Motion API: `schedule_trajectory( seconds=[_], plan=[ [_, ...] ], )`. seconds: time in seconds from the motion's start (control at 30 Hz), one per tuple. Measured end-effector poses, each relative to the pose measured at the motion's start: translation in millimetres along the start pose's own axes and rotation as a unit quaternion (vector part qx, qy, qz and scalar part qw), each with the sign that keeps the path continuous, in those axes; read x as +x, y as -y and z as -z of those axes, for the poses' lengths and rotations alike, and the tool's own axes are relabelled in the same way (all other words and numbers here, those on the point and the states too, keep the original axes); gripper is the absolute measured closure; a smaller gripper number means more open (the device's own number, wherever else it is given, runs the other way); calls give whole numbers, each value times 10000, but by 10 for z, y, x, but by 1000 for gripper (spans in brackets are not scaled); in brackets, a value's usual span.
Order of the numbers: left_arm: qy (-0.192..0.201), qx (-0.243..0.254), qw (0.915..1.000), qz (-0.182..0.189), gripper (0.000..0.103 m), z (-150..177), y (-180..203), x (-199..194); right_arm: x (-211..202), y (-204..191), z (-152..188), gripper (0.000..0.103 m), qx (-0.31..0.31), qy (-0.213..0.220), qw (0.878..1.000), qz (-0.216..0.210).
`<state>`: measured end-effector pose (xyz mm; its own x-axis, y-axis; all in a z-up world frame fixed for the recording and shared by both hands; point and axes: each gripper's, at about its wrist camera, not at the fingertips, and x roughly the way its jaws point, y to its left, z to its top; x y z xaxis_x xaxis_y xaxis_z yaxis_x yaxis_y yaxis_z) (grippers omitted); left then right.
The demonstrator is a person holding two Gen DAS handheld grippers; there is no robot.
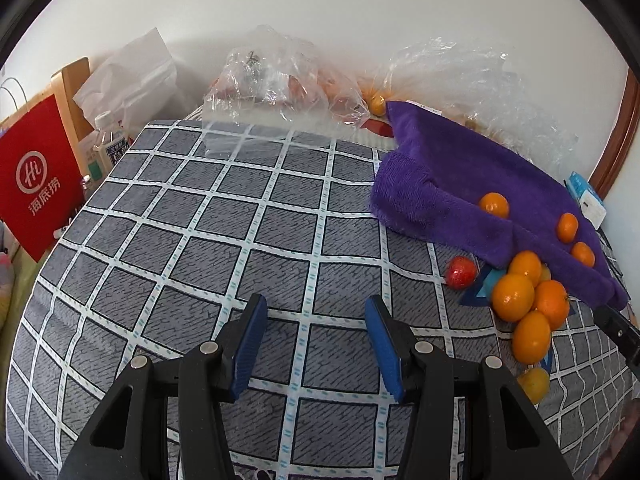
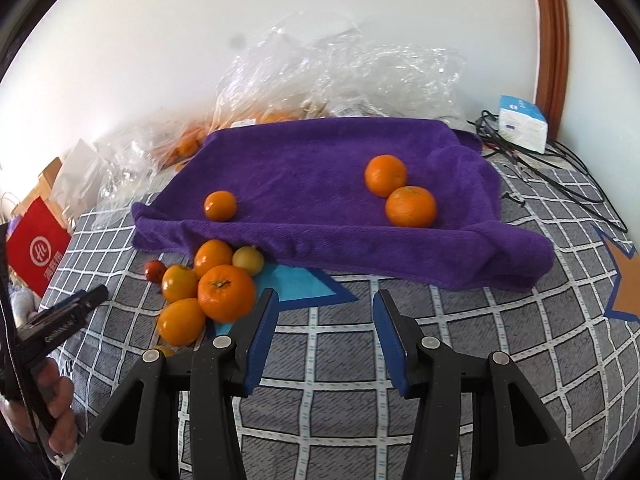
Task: Organize fruits
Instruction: 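Grasp the large orange on the blue star mat with the right tool, then lift the large orange with the right tool while the left tool grasps the red cherry tomato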
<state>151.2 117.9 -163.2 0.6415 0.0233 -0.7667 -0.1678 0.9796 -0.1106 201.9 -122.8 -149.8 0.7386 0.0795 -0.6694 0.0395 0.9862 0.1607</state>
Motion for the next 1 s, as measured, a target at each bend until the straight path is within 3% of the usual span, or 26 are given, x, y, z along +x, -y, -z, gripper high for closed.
schedule_trajectory(
  seconds=[0.3,0.5,0.57,0.8,1.0],
  plan=[
    [-4,-97,9998,157,54,12,-21,-7,108,-417,-64,53,-340,-141,9971,-663],
    [15,-149,9997,186,54,5,-37,-8,373,-552,-131,53,-204,-416,9974,-549],
    [10,-141,9997,194,52,7,-33,-7,470,-539,-139,53,-49,-611,9951,-778],
    [9,-129,9997,201,51,5,-25,-5,547,-415,-160,61,303,-782,9924,-899],
    [-1,-89,9997,217,48,7,0,0,236,-62,-151,61,445,-521,9966,-461]
  ],
)
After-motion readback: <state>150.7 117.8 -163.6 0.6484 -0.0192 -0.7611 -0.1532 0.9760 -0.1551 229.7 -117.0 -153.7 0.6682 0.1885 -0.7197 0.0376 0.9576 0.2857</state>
